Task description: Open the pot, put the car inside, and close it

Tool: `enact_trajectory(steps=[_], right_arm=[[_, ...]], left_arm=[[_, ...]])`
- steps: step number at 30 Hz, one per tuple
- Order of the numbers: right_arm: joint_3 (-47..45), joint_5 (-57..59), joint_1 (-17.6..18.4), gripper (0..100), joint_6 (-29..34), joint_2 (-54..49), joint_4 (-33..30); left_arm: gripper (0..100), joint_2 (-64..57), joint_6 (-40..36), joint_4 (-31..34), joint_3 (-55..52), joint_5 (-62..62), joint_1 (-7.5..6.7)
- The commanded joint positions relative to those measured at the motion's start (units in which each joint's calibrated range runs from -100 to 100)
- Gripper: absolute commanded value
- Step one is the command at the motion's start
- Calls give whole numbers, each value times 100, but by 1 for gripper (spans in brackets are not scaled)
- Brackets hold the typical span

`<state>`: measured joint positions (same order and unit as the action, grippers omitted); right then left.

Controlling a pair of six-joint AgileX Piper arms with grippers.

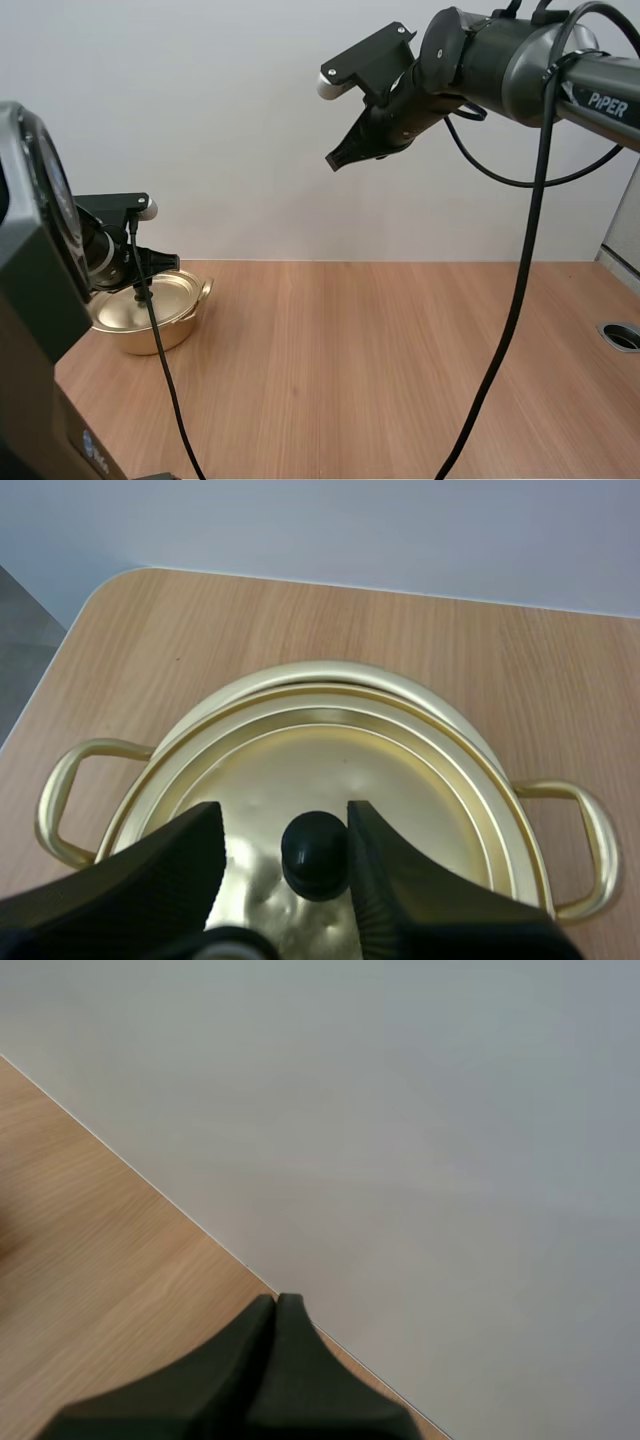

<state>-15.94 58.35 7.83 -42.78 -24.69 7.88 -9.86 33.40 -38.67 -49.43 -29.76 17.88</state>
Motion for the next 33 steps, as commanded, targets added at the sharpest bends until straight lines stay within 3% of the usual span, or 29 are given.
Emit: enact_trajectory(steps=[1, 11, 13, 16, 17, 33], right_arm=[[11, 1, -3, 0, -2, 2, 39], [11, 52, -3, 0, -2, 2, 40], [11, 52, -3, 0, -2, 2, 40], [11, 52, -3, 0, -2, 2, 40], [11, 52, -3, 0, -2, 2, 40], [11, 50, -3, 0, -2, 2, 28]], left_arm=[[57, 74, 30, -96, 21, -86, -7], [56, 413, 99, -244, 21, -185, -7], [46, 413, 99, -244, 67, -191, -7], [6, 413, 99, -330, 84, -191, -7], [0, 413, 113, -356, 84, -191, -7], [0, 399, 402, -690, 240, -137, -7]])
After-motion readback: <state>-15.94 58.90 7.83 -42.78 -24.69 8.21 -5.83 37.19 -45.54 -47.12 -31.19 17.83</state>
